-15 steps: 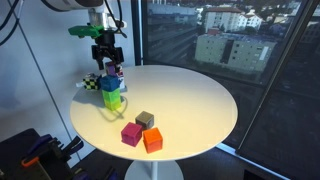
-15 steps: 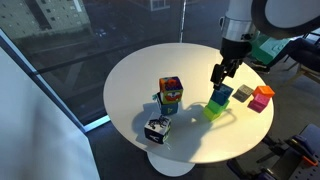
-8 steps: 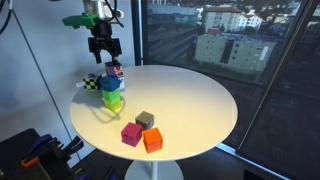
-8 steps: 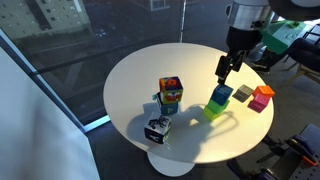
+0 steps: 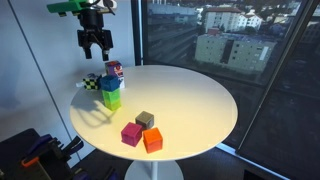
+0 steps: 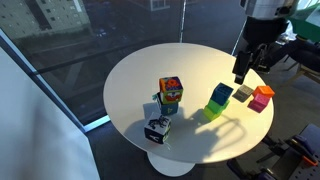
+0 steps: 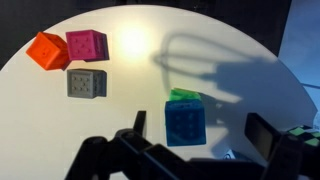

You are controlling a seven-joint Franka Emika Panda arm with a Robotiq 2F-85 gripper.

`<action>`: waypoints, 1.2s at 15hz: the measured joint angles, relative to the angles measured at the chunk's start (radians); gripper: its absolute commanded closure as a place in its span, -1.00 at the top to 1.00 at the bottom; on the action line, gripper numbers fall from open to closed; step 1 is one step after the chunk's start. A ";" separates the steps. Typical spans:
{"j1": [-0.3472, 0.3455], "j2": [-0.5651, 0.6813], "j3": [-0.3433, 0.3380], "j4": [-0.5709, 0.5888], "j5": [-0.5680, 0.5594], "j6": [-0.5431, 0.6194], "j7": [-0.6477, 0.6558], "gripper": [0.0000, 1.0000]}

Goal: Pick up the blue block and stack it on top of the green block

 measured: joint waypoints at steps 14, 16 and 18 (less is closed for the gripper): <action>-0.001 -0.321 -0.020 -0.144 0.024 -0.055 -0.005 1.00; -0.001 -0.363 -0.033 -0.164 0.043 -0.055 -0.017 1.00; -0.001 -0.400 -0.048 -0.181 0.059 -0.055 -0.033 1.00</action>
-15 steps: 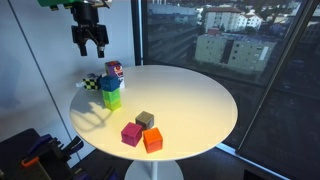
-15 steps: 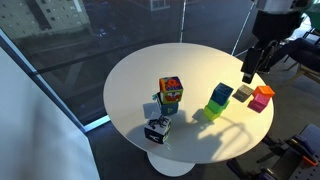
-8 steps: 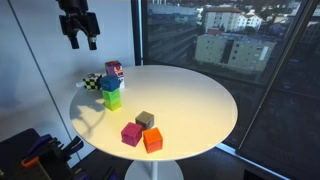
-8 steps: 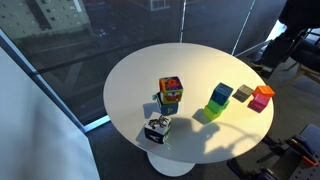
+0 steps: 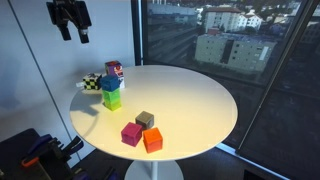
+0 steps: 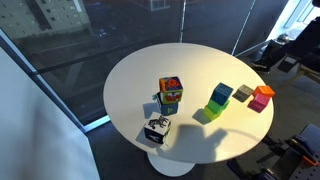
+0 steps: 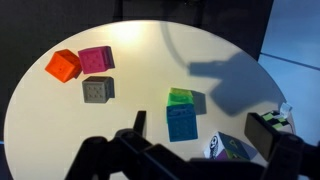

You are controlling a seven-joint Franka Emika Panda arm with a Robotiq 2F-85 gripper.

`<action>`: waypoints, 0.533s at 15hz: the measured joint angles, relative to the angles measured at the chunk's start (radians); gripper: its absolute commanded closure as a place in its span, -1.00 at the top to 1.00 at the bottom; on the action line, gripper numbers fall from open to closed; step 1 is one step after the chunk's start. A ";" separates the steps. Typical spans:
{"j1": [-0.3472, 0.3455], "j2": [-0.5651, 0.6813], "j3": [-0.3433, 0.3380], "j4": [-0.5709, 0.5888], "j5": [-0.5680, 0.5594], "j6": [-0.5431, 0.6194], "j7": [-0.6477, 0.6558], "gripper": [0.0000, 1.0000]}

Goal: Pick up the blue block and stack it on top of the green block

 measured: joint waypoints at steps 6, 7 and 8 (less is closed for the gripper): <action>-0.001 -0.059 -0.037 -0.030 0.018 0.000 -0.033 1.00; -0.001 -0.059 -0.037 -0.031 0.018 0.000 -0.033 1.00; -0.001 -0.058 -0.036 -0.031 0.018 0.000 -0.033 1.00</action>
